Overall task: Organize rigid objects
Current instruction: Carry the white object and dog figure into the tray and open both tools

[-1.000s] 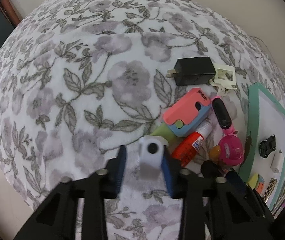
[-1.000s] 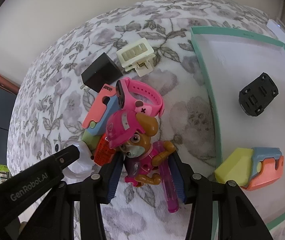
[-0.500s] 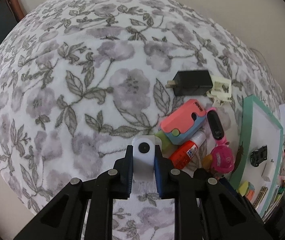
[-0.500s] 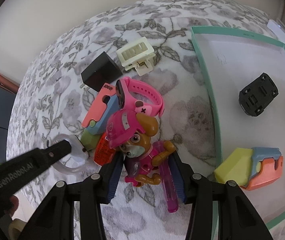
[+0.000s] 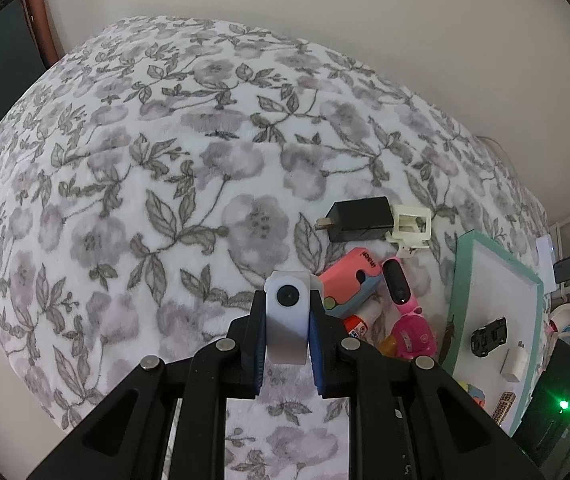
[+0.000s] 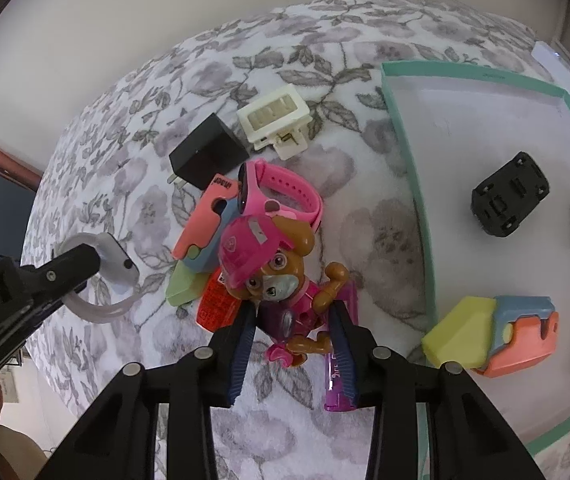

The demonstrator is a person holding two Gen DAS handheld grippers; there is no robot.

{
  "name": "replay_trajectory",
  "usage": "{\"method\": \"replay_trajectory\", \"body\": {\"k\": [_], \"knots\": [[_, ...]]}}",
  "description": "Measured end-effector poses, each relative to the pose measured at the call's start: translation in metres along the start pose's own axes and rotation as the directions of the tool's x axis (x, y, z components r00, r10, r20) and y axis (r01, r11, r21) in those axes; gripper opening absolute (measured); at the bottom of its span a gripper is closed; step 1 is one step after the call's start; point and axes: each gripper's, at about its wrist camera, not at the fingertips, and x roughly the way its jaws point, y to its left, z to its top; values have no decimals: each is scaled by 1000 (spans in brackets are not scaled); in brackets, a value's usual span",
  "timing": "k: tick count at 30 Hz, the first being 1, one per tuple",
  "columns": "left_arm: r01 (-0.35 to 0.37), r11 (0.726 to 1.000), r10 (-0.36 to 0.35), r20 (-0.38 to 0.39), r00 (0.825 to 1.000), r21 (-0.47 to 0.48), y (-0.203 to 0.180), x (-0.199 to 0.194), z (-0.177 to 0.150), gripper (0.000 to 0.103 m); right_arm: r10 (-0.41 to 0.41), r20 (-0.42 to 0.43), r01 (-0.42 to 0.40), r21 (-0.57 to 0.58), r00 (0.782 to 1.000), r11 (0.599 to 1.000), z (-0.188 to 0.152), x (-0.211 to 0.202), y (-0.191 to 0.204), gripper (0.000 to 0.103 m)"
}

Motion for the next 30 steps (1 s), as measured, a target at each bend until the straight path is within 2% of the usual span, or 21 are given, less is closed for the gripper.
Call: {"method": "replay_trajectory", "body": {"k": [5, 11, 14, 18, 21, 26, 30], "knots": [[1, 1000, -1, 10, 1000, -3, -2, -1, 1, 19, 2, 32, -2, -4, 999, 1000, 2, -10, 2, 40], [3, 1000, -3, 12, 1000, -2, -2, -2, 1, 19, 1, 29, -1, 8, 1000, 1000, 3, -10, 1, 40], [16, 1000, -16, 36, 999, -6, -3, -7, 2, 19, 22, 89, -23, 13, 996, 1000, 7, -29, 0, 40], [49, 999, -49, 114, 992, 2, -9, -28, 3, 19, 9, 232, -15, 25, 973, 1000, 13, -74, -10, 40], [58, 998, -63, 163, 985, 35, -22, -41, 3, 19, -23, 297, 5, 63, 954, 998, 15, -98, -26, 40], [104, 987, -124, 170, 978, 125, -56, -47, -4, 19, -100, 339, 52, 147, 936, 988, 20, -116, -59, 40], [158, 965, -195, 167, 966, 208, -90, -52, -13, 19, -165, 347, 100, 198, 923, 975, 24, -123, -80, 40]]}}
